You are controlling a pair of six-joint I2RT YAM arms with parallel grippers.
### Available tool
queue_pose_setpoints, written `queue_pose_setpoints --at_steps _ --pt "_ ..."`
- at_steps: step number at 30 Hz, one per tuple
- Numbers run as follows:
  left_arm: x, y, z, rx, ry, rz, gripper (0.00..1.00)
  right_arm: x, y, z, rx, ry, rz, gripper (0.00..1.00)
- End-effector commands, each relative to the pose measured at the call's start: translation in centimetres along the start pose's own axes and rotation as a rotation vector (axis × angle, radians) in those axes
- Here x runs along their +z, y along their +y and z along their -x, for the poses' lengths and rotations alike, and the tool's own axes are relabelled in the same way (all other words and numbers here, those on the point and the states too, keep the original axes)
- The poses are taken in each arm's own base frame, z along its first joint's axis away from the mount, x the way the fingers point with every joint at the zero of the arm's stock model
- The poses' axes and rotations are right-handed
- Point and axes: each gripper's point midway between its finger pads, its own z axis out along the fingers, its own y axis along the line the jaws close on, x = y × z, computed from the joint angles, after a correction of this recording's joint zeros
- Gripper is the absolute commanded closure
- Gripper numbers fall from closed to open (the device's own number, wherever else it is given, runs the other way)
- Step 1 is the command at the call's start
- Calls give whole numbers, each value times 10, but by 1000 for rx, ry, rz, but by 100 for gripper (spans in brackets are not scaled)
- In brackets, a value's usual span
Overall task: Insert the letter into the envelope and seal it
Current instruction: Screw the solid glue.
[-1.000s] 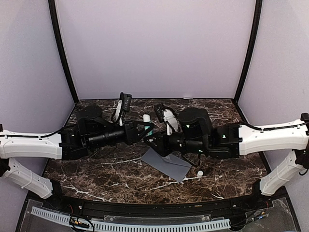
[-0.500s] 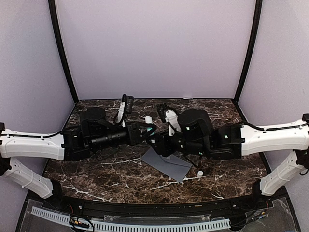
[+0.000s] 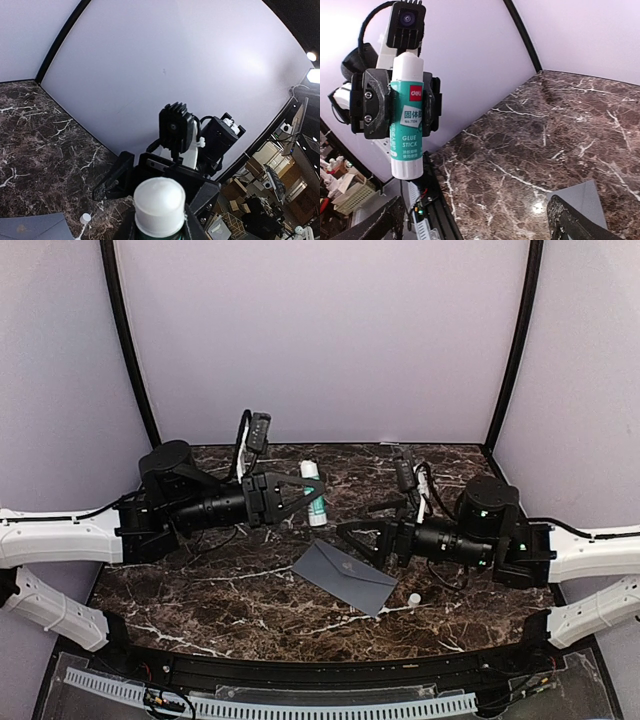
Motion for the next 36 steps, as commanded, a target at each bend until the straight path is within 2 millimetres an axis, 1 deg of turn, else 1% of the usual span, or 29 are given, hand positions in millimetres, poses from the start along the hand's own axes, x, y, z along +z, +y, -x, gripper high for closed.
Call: queue_pose_setpoints --at_steps 1,4,7,9,12,14,17,21,25,28,31,36 --pt "-11 -40 8 39 -21 -194 100 -5 42 20 25 -74 239 9" --pt "-12 -50 4 47 -3 -262 100 -5 59 21 20 -61 332 16" --pt "-12 -56 4 56 -1 -303 100 -7 76 24 22 -58 428 19" --pt "-12 -59 3 61 3 -321 100 -6 82 25 27 -62 456 20" --pt "-12 -60 3 63 4 -332 100 1 84 25 29 -52 463 24" --pt "-11 -60 2 62 6 -334 100 4 89 25 28 -51 485 29" --pt "-11 -60 2 63 7 -336 100 7 97 26 26 -47 516 39" --pt "-11 -61 2 68 10 -342 100 7 103 28 25 -59 539 46" --pt "-10 -62 2 71 12 -344 100 6 109 30 29 -66 571 48" --pt "-10 -62 2 71 12 -344 100 8 110 29 31 -61 576 53" --pt "-10 -61 3 70 10 -342 100 10 111 29 31 -58 580 60" --pt "-11 -60 2 69 5 -334 100 10 109 28 29 -51 572 77"
